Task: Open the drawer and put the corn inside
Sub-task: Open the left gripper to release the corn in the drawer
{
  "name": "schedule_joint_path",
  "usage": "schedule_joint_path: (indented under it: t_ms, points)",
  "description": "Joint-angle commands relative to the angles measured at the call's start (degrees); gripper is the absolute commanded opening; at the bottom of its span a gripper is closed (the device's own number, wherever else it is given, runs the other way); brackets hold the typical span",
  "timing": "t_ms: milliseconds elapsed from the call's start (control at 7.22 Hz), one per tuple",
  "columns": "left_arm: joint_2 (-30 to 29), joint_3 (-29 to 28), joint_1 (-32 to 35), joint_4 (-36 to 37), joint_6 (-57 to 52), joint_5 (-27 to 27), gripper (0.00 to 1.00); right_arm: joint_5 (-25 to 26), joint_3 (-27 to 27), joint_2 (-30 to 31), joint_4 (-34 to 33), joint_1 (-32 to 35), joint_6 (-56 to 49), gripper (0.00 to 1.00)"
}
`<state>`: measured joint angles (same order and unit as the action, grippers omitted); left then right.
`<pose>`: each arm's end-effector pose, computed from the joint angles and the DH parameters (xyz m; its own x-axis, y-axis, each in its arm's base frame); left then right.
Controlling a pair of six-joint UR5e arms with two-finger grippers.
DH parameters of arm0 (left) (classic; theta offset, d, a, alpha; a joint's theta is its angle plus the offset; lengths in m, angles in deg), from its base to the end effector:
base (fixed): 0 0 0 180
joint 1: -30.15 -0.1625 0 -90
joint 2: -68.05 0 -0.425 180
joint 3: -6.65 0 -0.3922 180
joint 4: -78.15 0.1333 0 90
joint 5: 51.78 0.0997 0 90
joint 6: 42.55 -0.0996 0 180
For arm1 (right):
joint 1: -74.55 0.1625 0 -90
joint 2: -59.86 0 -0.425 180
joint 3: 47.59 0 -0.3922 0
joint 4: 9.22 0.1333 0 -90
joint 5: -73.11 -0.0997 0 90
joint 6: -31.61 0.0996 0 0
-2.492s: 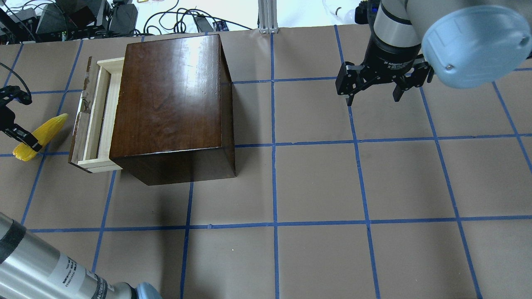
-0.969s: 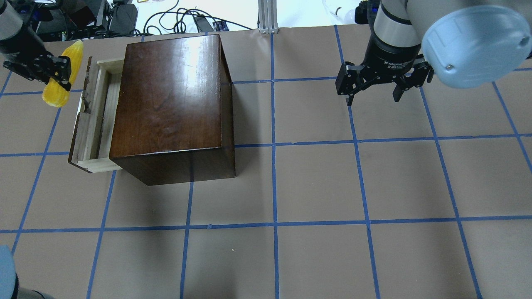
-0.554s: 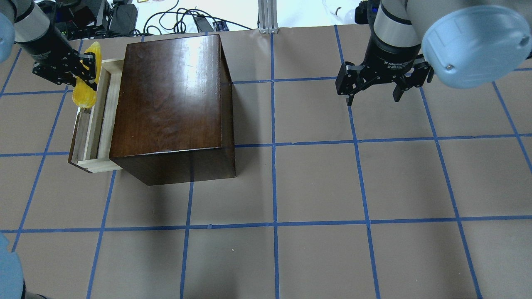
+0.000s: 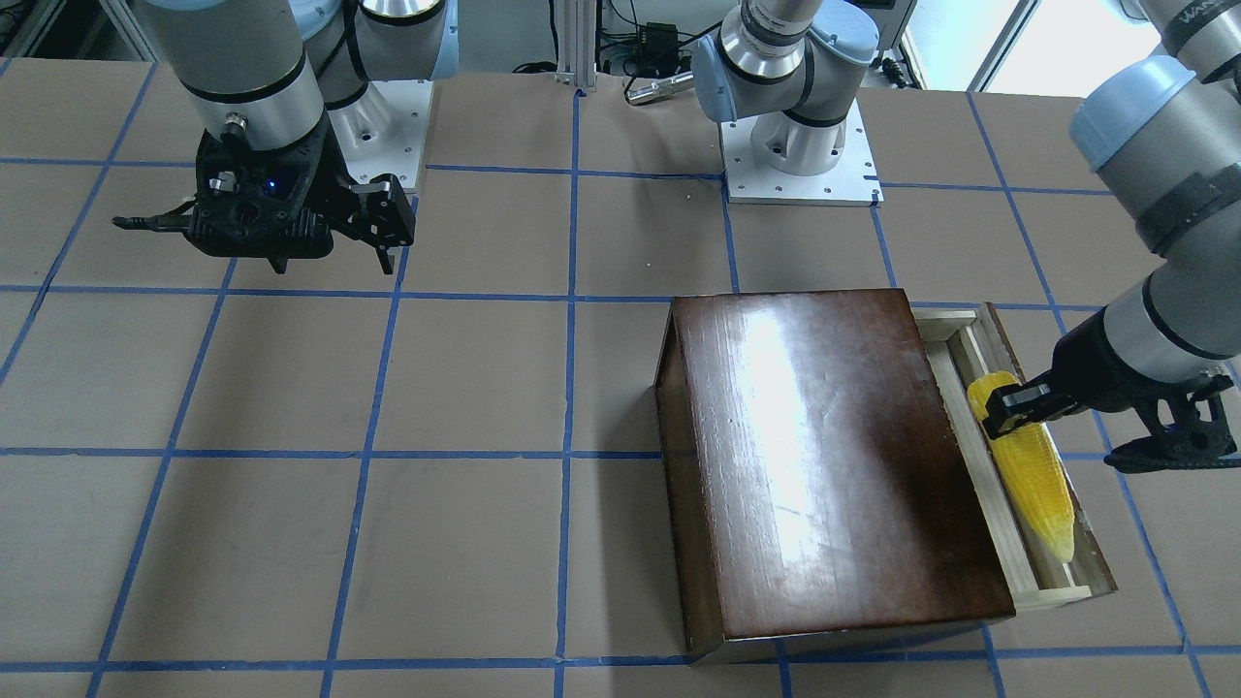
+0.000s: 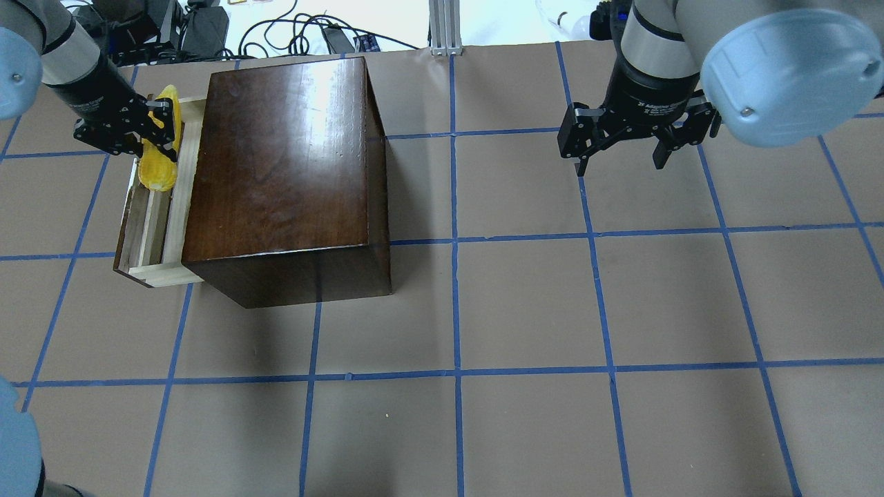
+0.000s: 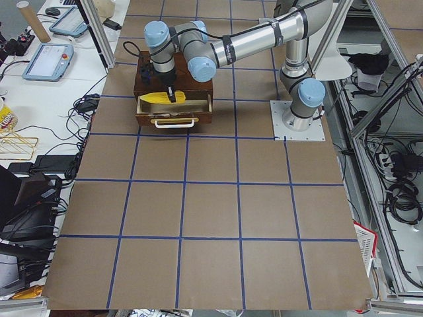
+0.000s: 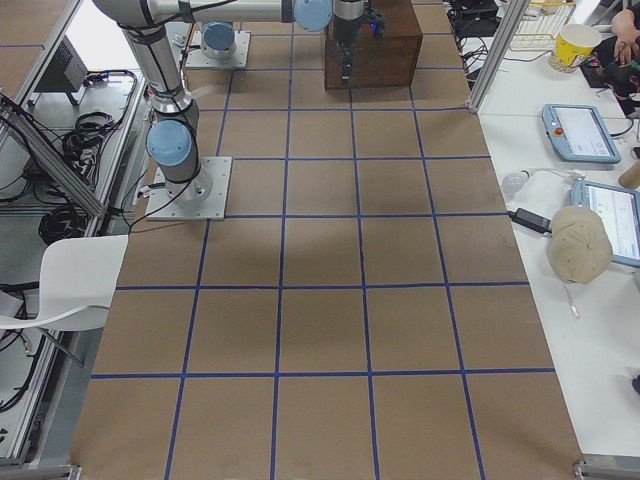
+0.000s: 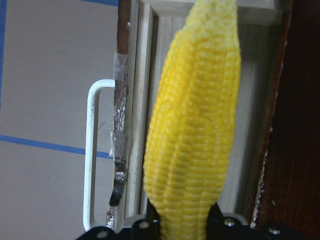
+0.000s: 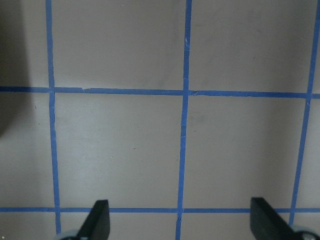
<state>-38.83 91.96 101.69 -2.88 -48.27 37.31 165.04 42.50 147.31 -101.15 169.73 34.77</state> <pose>0.0623 -0.6125 0.3813 -0.9749 -0.2215 0.0214 -0.2201 0.9740 0.0543 0.1754 -0.4953 0.4682 -0.9988 -0.0356 0.0343 -0.0353 0.9993 0.0105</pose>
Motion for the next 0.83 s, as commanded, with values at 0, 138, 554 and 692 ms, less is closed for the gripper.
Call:
schedule_joint_path:
  t_ms: [0, 138, 554, 692]
  points:
    - [-0.2, 0.3, -0.3, 0.3, -0.4, 0.3, 0.69, 0.0, 0.0, 0.0, 0.0, 0.0, 0.0, 1.00]
    - [-0.2, 0.2, -0.4, 0.3, -0.1, -0.1, 0.86, 0.0, 0.0, 0.0, 0.0, 0.0, 0.0, 1.00]
    - [-0.1, 0.1, -0.7, 0.2, -0.1, -0.1, 1.00, 0.0, 0.0, 0.0, 0.0, 0.0, 0.0, 1.00]
    - [0.3, -0.3, -0.7, 0.0, -0.1, 0.0, 1.00, 0.0, 0.0, 0.0, 0.0, 0.0, 0.0, 1.00]
